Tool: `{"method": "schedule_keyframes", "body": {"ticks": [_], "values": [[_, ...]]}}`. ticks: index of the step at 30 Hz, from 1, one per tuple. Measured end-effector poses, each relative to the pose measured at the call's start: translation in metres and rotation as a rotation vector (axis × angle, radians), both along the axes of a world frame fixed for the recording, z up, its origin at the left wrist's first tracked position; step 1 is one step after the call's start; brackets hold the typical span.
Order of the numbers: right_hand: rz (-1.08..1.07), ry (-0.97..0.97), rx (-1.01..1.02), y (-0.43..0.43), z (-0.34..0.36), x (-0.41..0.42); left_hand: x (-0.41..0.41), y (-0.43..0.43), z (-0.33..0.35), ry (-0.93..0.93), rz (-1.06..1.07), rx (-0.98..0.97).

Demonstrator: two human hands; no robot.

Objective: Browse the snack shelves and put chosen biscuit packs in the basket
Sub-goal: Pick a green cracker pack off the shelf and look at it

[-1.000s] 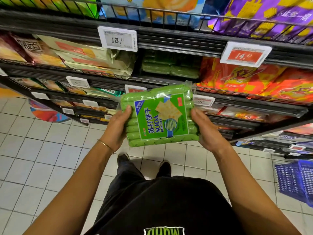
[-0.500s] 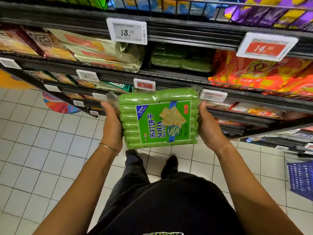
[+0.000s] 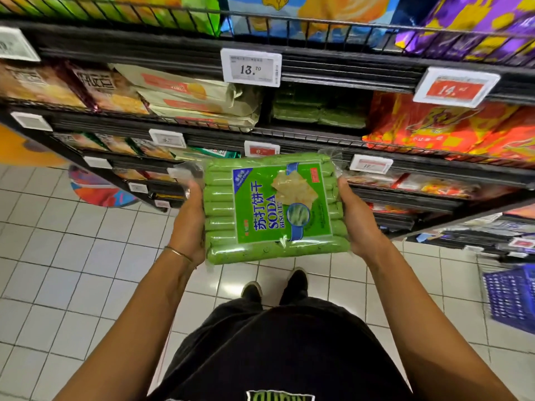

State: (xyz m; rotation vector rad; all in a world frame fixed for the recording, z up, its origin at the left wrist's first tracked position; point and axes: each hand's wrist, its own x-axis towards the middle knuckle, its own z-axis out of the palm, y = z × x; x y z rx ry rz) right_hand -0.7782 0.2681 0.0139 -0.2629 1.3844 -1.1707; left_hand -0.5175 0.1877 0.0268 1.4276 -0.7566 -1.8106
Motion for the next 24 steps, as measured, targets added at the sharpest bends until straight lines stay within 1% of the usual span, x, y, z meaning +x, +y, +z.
{"method": "schedule_keyframes", "body": {"ticks": [4,7,12,16,20,24], "values": [[-0.028,-0.065,-0.023,0.008,0.016,0.019,0.018,-0.007,0.005,0.026,-0.002,-0.019],[-0.029,-0.074,-0.058,0.016,0.025,0.034,0.030,-0.011,0.006,0.132,-0.041,0.024],[-0.069,-0.095,-0.070,0.030,0.023,0.053,0.051,-0.013,0.002,0.310,-0.173,0.119],[-0.051,-0.171,-0.082,0.037,0.022,0.063,0.067,-0.010,0.000,0.406,-0.247,0.105],[-0.040,-0.218,-0.023,0.036,0.022,0.066,0.078,-0.007,-0.002,0.458,-0.207,0.170],[0.024,-0.285,0.017,0.034,0.027,0.068,0.086,-0.008,-0.004,0.500,-0.200,0.208]]}}
